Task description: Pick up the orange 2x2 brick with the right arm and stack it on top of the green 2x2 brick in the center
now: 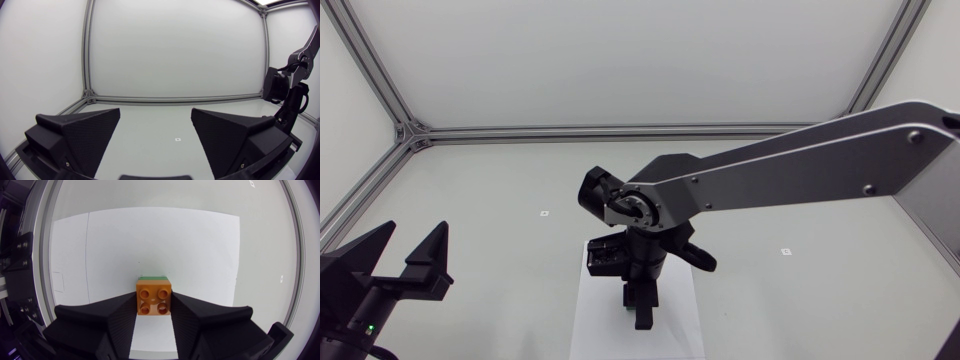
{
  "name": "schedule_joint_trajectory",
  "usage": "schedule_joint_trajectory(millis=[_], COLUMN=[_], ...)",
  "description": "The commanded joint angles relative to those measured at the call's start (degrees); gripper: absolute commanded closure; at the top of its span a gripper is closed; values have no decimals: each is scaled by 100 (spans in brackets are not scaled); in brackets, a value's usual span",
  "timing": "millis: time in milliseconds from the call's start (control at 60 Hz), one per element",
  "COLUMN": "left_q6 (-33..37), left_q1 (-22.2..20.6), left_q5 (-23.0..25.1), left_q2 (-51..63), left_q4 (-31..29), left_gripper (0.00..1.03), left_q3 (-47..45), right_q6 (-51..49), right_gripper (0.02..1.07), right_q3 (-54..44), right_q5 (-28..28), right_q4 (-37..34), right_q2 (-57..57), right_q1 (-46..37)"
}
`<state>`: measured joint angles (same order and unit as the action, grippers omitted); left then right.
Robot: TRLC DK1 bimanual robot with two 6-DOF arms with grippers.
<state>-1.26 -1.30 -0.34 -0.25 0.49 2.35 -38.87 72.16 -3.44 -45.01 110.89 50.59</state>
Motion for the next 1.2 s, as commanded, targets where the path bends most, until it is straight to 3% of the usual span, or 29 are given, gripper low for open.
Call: schedule_joint_trajectory(millis=[0,450,867,1183], left_q6=[73,73,73,73], left_q1=[16,16,16,16], left_q5=[25,25,25,25], left_q2=[-45,-45,-45,-45], left_q4=[-84,-84,-84,-84], left_gripper=[4,4,4,4], left_q3=[-235,-235,-235,-235], right_q6=[-33,205,249,249], right_gripper=[100,99,83,79], right_q3=[-466,-281,-220,-106], right_q5=[-7,-16,-16,-16], right_q4=[-122,-192,-157,-139], right_q2=[556,372,258,231], right_q1=[39,21,-14,-40])
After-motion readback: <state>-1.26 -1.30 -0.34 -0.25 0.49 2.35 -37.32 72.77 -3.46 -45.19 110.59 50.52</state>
